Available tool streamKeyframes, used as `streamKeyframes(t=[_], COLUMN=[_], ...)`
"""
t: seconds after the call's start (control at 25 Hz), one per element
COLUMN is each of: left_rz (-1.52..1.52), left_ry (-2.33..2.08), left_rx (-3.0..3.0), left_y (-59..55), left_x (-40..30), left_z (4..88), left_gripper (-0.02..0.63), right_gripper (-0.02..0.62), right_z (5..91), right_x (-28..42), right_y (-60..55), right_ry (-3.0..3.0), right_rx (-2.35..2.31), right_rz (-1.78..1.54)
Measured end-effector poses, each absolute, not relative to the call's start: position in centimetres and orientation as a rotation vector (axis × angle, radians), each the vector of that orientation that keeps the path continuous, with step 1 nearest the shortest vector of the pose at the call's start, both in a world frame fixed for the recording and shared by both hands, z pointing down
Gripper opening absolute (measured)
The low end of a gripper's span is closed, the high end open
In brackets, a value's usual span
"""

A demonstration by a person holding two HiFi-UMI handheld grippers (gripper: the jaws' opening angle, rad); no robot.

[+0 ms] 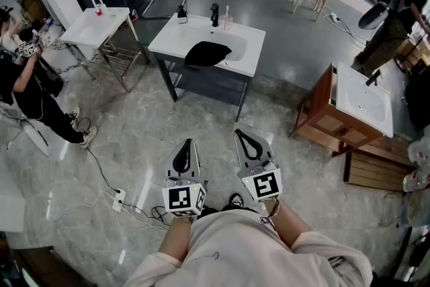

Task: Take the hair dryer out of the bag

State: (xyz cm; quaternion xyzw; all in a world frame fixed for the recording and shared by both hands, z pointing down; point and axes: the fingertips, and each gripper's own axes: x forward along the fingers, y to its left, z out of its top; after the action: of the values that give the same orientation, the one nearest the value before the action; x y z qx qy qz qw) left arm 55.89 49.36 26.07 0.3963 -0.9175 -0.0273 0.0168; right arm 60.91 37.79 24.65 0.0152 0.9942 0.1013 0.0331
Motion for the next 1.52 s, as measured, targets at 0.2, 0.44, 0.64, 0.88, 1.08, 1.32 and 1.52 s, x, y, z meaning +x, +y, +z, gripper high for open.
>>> streamKeyframes(t=[0.2, 0.44, 0.64, 0.88, 1.08, 1.32, 1.52], left_rz=[-0.080, -0.053, 0.013, -0.001, 0.008, 0.034, 0.066], left_ry=[-2.848, -2.834, -2.810, -2.738, -2.715, -2.684, -2.663], left_rx=[1.232, 1.238, 1.270, 1.311, 1.315, 1.303, 1.313], left_y=[49.8, 49.7, 49.4, 49.1, 50.0, 53.0, 55.8], left_x=[55.6, 55.7, 56.5, 57.3, 57.1, 55.9, 55.3], left_z=[26.0, 26.5, 27.2, 28.8, 29.2, 30.3, 31.2], left_gripper=[0.018, 0.018, 0.018, 0.018, 0.033, 0.094, 0.094], right_gripper=[-0.002, -0.002, -0.002, 0.000, -0.002, 0.009, 0.017], right_z=[24.9, 25.3, 25.7, 26.8, 27.1, 27.7, 28.9], right_x=[60.7, 60.8, 61.0, 61.6, 61.2, 59.9, 59.6], right_y=[38.1, 38.4, 38.4, 38.8, 39.9, 42.7, 45.4], right_ry=[3.076, 3.083, 3.089, 3.114, 3.127, 3.147, 3.176], right_rx=[0.037, 0.042, 0.040, 0.030, 0.034, 0.054, 0.060], right_rz=[0.302, 0.283, 0.271, 0.285, 0.278, 0.253, 0.256])
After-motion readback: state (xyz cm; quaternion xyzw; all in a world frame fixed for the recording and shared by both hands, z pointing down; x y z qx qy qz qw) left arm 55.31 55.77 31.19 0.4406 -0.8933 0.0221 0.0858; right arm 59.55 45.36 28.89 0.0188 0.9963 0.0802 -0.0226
